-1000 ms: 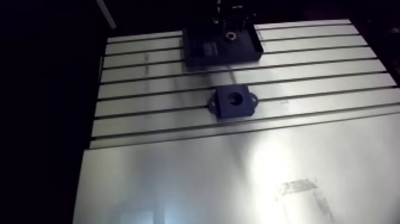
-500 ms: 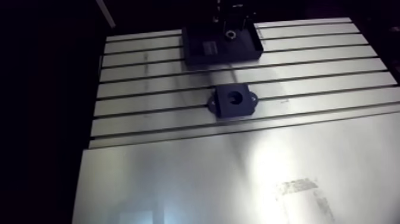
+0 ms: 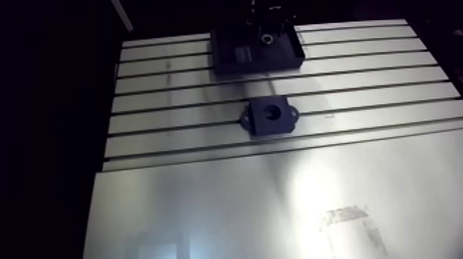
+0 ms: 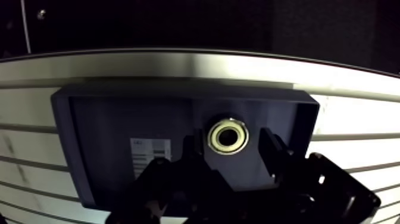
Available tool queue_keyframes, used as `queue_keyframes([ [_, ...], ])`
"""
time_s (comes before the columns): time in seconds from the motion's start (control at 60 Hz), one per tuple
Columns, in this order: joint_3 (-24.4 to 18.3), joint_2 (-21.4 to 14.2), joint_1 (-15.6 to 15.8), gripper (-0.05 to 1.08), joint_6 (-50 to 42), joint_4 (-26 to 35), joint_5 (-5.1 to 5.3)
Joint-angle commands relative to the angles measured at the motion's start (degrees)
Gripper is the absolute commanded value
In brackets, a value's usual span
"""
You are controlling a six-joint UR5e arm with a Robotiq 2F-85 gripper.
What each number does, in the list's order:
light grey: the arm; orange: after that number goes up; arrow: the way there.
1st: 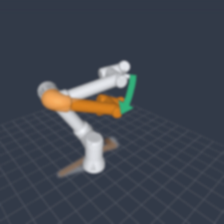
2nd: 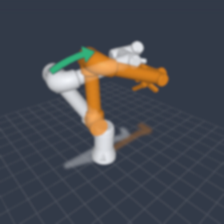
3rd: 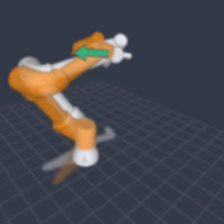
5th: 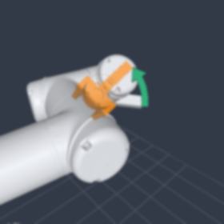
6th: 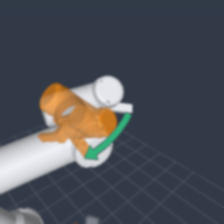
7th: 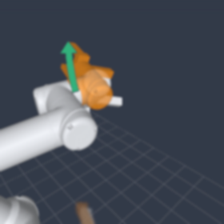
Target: Pick up the bearing and press it into the housing until flush.
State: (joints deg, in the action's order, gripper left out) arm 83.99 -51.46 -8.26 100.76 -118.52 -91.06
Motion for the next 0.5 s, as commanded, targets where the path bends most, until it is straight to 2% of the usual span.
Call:
queue_keyframes([
  [0.017,0.4,0.0,0.0,0.41,0.0,0.0,-0.04],
  [0.5,0.8,0.0,0.0,0.43,0.0,-1.1,-0.04],
])
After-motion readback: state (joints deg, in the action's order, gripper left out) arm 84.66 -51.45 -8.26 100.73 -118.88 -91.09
